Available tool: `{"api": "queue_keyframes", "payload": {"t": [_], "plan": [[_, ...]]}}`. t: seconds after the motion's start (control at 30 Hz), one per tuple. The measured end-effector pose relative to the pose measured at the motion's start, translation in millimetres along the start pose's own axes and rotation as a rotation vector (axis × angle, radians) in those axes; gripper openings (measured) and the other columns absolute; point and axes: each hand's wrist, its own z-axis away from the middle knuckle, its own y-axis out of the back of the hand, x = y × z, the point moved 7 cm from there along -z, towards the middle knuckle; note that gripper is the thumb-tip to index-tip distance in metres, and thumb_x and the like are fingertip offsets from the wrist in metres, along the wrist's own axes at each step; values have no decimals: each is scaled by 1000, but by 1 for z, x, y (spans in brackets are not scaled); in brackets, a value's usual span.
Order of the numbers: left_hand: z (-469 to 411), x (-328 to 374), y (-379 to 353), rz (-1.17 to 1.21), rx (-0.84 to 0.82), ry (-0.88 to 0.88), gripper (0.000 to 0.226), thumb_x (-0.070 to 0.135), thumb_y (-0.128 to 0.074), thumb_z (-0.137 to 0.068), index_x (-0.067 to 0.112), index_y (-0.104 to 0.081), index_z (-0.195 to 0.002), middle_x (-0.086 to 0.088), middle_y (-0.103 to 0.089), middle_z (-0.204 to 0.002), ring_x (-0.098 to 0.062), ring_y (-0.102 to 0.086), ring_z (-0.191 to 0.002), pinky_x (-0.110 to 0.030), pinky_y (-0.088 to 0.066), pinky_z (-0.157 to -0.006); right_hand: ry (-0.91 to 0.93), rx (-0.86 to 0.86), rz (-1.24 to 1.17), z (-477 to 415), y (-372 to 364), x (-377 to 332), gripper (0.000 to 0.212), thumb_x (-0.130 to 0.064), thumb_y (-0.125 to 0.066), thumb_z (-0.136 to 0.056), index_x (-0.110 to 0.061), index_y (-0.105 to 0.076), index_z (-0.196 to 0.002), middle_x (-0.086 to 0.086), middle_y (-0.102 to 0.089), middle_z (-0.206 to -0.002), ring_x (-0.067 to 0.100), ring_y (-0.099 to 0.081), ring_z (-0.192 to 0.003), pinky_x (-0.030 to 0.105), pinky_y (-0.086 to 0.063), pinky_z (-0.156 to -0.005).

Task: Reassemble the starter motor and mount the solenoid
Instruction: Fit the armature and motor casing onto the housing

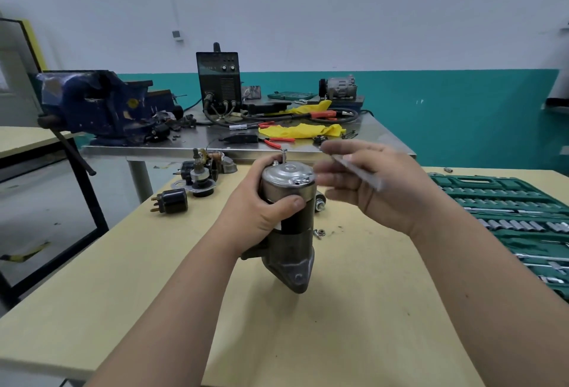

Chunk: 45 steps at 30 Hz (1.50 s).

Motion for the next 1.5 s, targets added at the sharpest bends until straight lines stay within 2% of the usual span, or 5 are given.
{"api": "queue_keyframes", "payload": {"t": [0.43,1.07,1.2,1.33,1.5], "plan": [[-1,-3,2,5,21,-19,66,52,-77,-58,55,-48,-116,32,-63,-106,8,-61,-99,-7,-47,-75,337,119,846,-12,-37,-26,20,-26,-54,-96,-24,-70,-84,-6,-60,-52,7,-51,-47,28,-43,-49],[-1,-1,-1,14,6,-40,63,39,-79,-63,50,-49,-117,33,-65,-102,9,-62,-96,-6,-46,-74,504,158,776,-7,-39,-25,20,-18,-58,-94,-30,-70,-84,-23,-66,-68,-5,-59,-65,10,-44,-57],[-1,-1,-1,15,0,-45,60,32,-79,-68,50,-50,-117,32,-65,-103,8,-63,-97,-7,-47,-74,452,109,926,-4,-42,-14,16,-25,-60,-93,-28,-72,-103,-17,-67,-90,2,-60,-83,23,-51,-67],[-2,-4,1,11,8,-18,61,37,-79,-65,53,-49,-115,31,-66,-103,8,-63,-97,-5,-46,-74,495,126,947,-6,-41,-43,42,-37,-60,-90,-27,-53,-130,-20,-60,-98,-9,-58,-78,10,-44,-65],[-3,-2,-2,-7,-7,-21,61,32,-78,-66,53,-48,-116,30,-64,-106,8,-62,-99,-6,-46,-75,607,69,990,-8,-66,-65,28,-21,-55,-94,-28,-59,-121,-5,-67,-88,20,-65,-83,40,-55,-77]]}}
